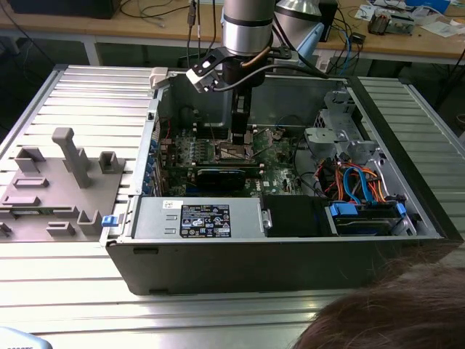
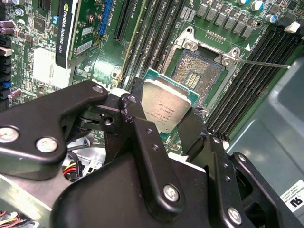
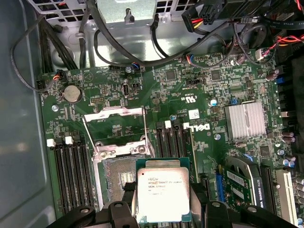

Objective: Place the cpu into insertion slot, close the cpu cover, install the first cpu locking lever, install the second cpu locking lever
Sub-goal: 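Place the cpu into insertion slot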

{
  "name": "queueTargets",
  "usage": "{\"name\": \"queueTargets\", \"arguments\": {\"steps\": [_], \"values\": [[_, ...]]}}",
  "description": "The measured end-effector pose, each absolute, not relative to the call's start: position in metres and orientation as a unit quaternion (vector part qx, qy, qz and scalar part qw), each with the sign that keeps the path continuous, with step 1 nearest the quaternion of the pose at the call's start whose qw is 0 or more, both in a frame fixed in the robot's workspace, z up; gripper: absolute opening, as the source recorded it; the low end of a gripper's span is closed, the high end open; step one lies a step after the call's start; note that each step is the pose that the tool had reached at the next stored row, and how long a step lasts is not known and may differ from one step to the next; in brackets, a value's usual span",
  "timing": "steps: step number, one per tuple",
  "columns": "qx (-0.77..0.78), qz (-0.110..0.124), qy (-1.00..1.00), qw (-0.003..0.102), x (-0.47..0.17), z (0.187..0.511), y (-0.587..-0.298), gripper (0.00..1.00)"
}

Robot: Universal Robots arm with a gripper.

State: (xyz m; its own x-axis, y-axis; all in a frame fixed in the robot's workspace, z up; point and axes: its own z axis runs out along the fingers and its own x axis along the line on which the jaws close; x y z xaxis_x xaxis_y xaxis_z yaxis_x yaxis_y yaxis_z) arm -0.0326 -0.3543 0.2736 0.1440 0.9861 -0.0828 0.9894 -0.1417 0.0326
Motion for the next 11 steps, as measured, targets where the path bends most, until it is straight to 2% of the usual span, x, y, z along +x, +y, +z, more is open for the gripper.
{"name": "queueTargets", "arguments": {"steps": [11], "values": [[0.758, -0.021, 0.651, 0.040, -0.0326, 0.2735, -0.3543, 0.54]]}}
